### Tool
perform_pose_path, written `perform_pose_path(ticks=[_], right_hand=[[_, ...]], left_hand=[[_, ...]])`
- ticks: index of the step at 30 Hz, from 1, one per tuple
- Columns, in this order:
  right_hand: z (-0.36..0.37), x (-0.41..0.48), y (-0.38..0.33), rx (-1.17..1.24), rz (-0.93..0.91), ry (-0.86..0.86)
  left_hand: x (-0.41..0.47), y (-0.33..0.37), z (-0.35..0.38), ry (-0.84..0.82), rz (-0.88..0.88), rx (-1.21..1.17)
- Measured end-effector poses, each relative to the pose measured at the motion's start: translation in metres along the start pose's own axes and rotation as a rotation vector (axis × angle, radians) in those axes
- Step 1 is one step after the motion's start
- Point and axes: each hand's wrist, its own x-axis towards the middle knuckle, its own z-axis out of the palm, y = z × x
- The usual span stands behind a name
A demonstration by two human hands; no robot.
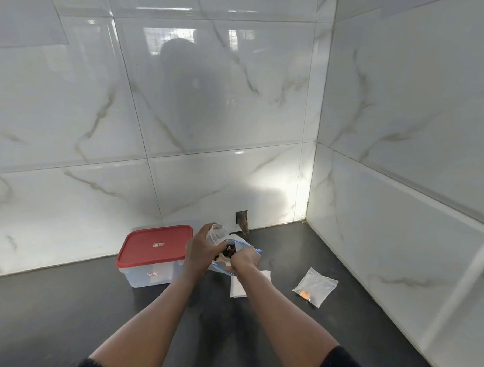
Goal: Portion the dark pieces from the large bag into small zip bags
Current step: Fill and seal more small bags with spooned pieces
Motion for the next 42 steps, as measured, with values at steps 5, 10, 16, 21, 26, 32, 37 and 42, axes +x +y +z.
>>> perform_pose_path(ticks=[5,10,16,21,26,32,37,42], right_hand=[[-0.018,-0.006,-0.003,-0.020,0.013,0.004],[-0.047,-0.006,-0.011,-0.018,0.001,-0.146],[-0.098,-0.009,-0.028,-0.068,0.015,-0.147],[-0.143,-0.024,-0.044,-0.025,-0.044,-0.173],[-0.149,-0.030,-0.055,0.074,-0.157,-0.093],[-0.113,-0.044,-0.055,-0.397,-0.520,0.039],[-0.094,-0.045,-0.049,-0.580,-0.827,0.084],[-0.087,-0.042,-0.043,-0.739,-0.980,0.076]], left_hand=[[-0.005,-0.008,-0.001,-0.006,0.005,0.021],[-0.002,-0.007,-0.004,0.015,-0.012,0.033],[-0.001,-0.001,0.000,0.019,-0.044,-0.038],[-0.003,-0.003,0.006,-0.005,-0.039,-0.062],[-0.009,-0.003,0.010,-0.048,-0.052,-0.089],[-0.011,-0.006,0.014,-0.057,-0.051,-0.113],[-0.007,-0.005,0.008,0.015,-0.069,-0.134],[-0.002,-0.009,0.005,0.026,-0.082,-0.125]])
